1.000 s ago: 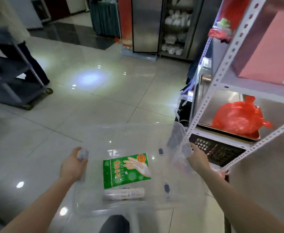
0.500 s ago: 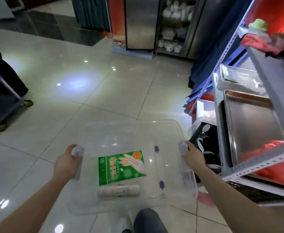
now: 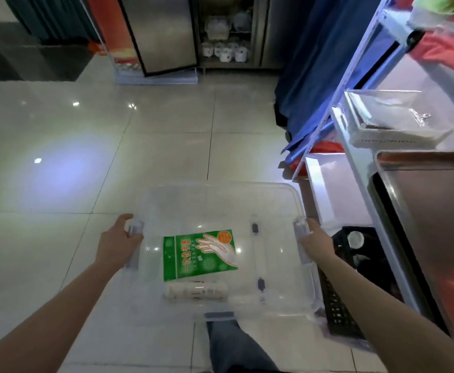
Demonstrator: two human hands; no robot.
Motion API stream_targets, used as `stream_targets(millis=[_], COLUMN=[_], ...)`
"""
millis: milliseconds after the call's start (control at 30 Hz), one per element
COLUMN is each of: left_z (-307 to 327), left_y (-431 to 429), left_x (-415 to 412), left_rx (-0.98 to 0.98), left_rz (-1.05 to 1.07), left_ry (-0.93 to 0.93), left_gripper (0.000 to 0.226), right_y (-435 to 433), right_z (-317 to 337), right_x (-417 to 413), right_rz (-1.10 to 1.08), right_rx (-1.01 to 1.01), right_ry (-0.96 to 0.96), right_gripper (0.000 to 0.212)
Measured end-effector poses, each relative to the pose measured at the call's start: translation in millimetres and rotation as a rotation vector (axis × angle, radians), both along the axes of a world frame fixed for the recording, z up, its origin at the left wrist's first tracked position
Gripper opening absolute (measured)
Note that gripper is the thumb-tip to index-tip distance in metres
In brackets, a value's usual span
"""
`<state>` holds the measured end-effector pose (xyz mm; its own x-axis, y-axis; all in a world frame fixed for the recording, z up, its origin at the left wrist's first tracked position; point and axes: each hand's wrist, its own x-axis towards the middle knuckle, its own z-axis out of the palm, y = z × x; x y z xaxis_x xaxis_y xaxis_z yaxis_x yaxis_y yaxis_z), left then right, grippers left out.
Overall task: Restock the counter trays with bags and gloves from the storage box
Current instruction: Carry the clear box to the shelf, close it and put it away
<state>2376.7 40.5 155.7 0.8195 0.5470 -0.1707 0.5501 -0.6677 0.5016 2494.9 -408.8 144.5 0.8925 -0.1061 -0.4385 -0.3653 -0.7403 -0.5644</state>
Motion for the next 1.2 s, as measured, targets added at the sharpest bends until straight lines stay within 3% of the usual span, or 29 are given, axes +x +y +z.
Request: stream_targets(millis=[233,467,733,967,1200], left_z=[33.2,27.8,-10.8,-11.0,-42.4], left_y=[34.9,29.8,-37.0,-124.9,-193.3], left_x=[194.6,393.7,615.5,699.6,714.3], left_rx=[-0.035,-0.069,-0.170,-0.175,-0.172], left_rz=[-0.151,-0.417,-0.855,-1.156,-1.332], left_ry=[-0.028,0.004,0.117,0.209,0.257], left_gripper=[0.057,0.057,0.048,0.057,0.063], right_y=[30.8,31.2,46.2,88.4,93.1], right_z=[12.9,-2.0,-16.1,-14.7,-54.0], right_x=[117.4,196.3,220.6,198.1,178.6], right_rz=[-0.174,-0.402,-0.892,-1.314,-1.487], right_rx=[-0.034,-0.079,-0.141,-0.076,-0.062], right_ry=[-0.007,-0.038,-0.017,0.082,0.081], right_gripper=[0.068,0.060,0.059,0.072,0.071])
